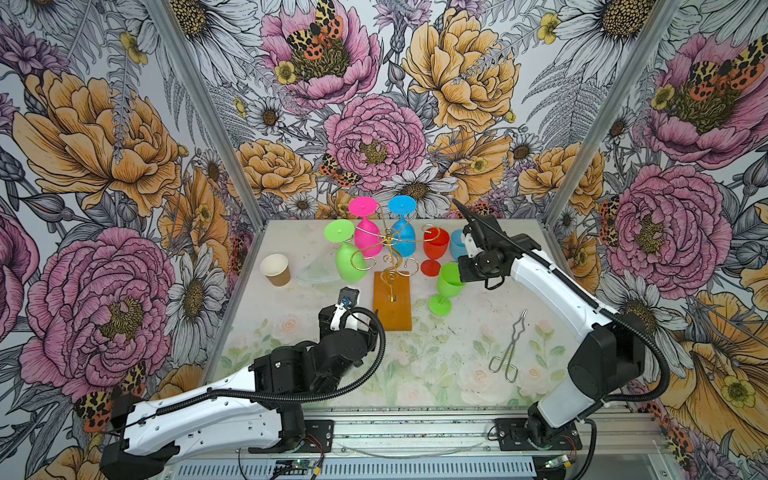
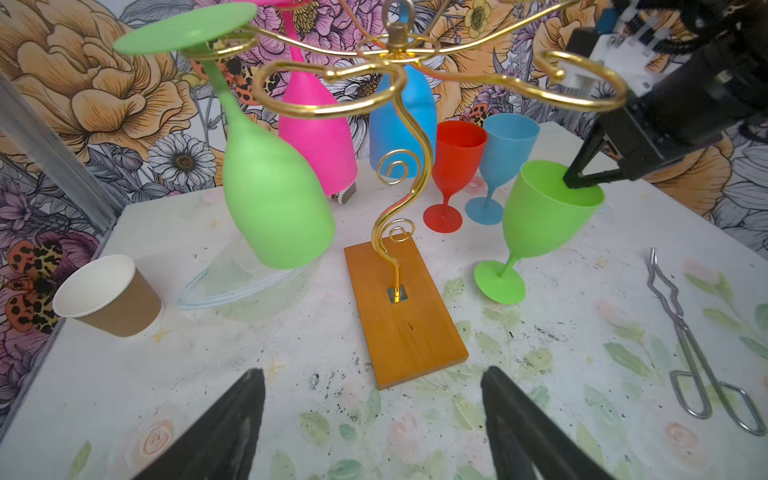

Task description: Take the wine glass off the wine glass rack

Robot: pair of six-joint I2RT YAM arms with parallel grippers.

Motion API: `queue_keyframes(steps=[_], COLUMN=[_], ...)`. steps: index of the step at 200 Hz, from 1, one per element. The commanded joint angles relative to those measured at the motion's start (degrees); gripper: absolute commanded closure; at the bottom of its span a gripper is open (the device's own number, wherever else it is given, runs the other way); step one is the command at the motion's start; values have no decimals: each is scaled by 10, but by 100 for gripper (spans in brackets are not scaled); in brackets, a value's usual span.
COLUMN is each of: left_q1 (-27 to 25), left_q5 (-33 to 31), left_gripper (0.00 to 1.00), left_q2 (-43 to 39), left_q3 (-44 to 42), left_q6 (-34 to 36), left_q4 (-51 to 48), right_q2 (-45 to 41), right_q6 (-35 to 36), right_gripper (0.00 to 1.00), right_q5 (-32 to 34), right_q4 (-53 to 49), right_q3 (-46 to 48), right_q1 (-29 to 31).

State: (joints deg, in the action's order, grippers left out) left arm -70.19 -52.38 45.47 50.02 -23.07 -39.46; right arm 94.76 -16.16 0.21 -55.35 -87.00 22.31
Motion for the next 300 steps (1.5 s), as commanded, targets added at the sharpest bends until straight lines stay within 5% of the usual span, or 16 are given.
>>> queue_keyframes(steps=[1,41,144,272,300], left_q1=[29,114,379,538,570], left_q5=[14,43,280,460,503], left_gripper=[17,17,18,15,15], left_q2=[-4,-17,-21,19,28], left_q3=[30,58,92,137,142], left_q6=[-44,-59,-40,-28,-38], left_q4=[-45,-80,-103,-102,-101], right_q2=[20,61,119,149,148], right_q6=[12,15,8,7,7], right_gripper=[100,100,100,100,93], right_q5=[35,53,30,22,13], right_q4=[3,7,38,45,46], right_q3=[-41,-77,-118,-141,-144], right_q1=[8,9,11,10,11])
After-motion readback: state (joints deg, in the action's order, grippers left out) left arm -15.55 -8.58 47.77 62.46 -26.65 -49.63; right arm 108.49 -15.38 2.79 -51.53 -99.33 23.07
